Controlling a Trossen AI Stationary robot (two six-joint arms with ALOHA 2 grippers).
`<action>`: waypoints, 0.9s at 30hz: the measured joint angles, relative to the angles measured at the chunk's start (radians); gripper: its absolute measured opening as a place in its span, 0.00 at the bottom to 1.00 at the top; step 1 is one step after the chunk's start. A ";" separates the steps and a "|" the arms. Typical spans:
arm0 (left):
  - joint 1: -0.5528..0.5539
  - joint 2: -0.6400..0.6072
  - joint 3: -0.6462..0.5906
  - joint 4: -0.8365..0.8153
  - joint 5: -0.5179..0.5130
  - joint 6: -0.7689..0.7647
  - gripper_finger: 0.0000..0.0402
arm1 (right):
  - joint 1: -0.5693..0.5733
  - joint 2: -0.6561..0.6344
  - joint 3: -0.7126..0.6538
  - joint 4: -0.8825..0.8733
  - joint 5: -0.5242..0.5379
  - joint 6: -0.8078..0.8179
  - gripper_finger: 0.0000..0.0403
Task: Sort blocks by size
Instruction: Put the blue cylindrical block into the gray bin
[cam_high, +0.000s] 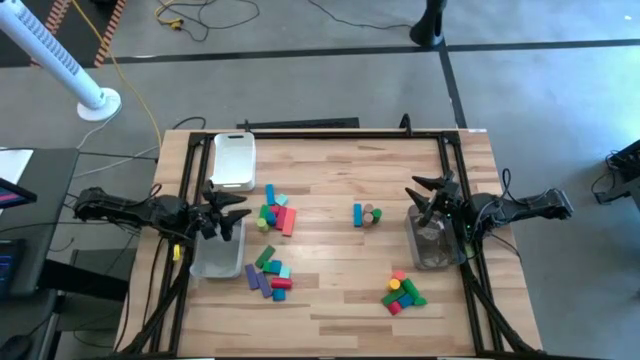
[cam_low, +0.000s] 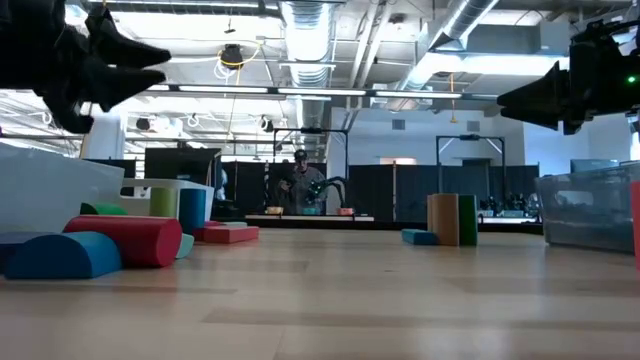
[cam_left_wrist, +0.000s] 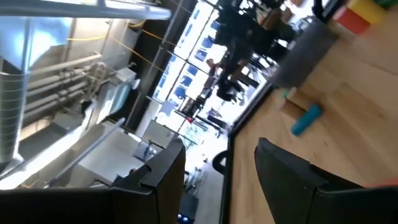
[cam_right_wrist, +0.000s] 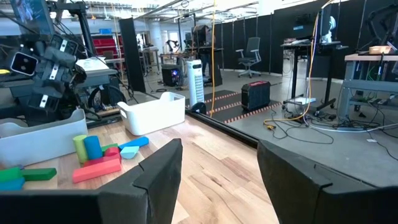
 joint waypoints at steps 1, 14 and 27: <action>0.000 -0.003 0.000 -0.001 0.000 -0.011 0.46 | 0.000 0.000 0.000 0.000 0.000 0.000 0.59; 0.005 -0.001 0.000 -0.002 -0.062 -0.033 0.46 | 0.000 0.000 0.000 0.000 0.000 0.000 0.59; 0.005 -0.001 0.000 -0.111 -0.064 0.093 0.46 | 0.000 0.000 0.000 0.000 0.000 0.000 0.59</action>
